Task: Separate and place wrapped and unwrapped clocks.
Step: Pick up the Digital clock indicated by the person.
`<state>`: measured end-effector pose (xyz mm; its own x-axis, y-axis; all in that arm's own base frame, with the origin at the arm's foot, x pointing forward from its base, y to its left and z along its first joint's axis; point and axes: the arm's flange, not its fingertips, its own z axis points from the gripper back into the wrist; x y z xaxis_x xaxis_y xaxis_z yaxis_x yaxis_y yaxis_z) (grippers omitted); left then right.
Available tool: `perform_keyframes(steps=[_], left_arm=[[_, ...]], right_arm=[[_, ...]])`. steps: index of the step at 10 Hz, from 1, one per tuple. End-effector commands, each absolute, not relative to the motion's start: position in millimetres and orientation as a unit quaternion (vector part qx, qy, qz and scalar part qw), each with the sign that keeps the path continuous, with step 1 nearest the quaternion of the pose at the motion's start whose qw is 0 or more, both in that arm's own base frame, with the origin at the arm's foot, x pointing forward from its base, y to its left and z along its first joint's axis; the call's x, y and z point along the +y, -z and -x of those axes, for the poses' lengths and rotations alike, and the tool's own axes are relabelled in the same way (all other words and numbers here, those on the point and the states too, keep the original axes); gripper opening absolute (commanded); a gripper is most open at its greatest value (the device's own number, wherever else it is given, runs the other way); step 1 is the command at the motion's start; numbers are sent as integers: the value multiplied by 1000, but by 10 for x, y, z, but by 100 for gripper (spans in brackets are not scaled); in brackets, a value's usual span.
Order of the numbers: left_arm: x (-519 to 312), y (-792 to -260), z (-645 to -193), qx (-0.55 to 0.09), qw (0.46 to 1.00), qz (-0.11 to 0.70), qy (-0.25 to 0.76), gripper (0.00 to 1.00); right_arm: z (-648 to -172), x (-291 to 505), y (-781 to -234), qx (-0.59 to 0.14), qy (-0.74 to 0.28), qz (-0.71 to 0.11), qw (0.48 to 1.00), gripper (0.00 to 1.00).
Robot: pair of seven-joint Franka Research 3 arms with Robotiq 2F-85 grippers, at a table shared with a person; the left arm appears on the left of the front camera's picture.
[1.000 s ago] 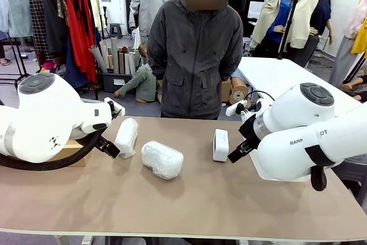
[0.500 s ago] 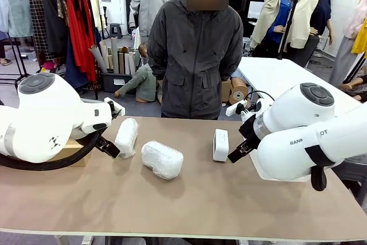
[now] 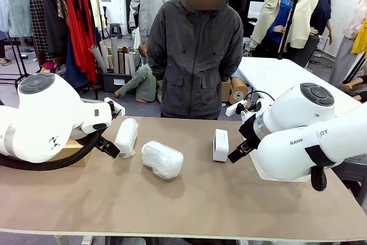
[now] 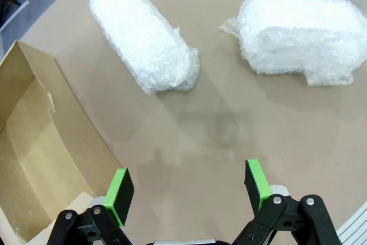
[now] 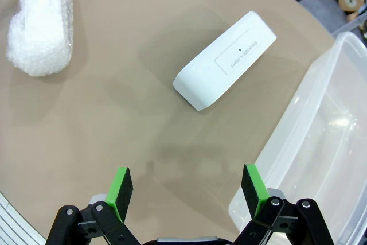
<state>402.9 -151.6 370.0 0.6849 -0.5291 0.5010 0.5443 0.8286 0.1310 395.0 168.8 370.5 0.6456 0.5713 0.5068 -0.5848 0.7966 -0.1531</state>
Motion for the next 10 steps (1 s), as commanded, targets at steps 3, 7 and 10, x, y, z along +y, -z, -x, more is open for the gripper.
perform_keyframes(steps=[3,7,10], left_arm=[[-1516,-3700,-4029,-268,918,14,292,100],[-1396,-4091,-3894,-214,901,54,373,100],[-1228,-4536,-3904,-199,874,95,433,100]], right_arm=[[-3950,1688,-3705,-275,-319,-12,907,100],[-3708,1746,-3866,-221,-358,65,905,100],[-3479,1982,-3903,-192,-366,115,903,100]])
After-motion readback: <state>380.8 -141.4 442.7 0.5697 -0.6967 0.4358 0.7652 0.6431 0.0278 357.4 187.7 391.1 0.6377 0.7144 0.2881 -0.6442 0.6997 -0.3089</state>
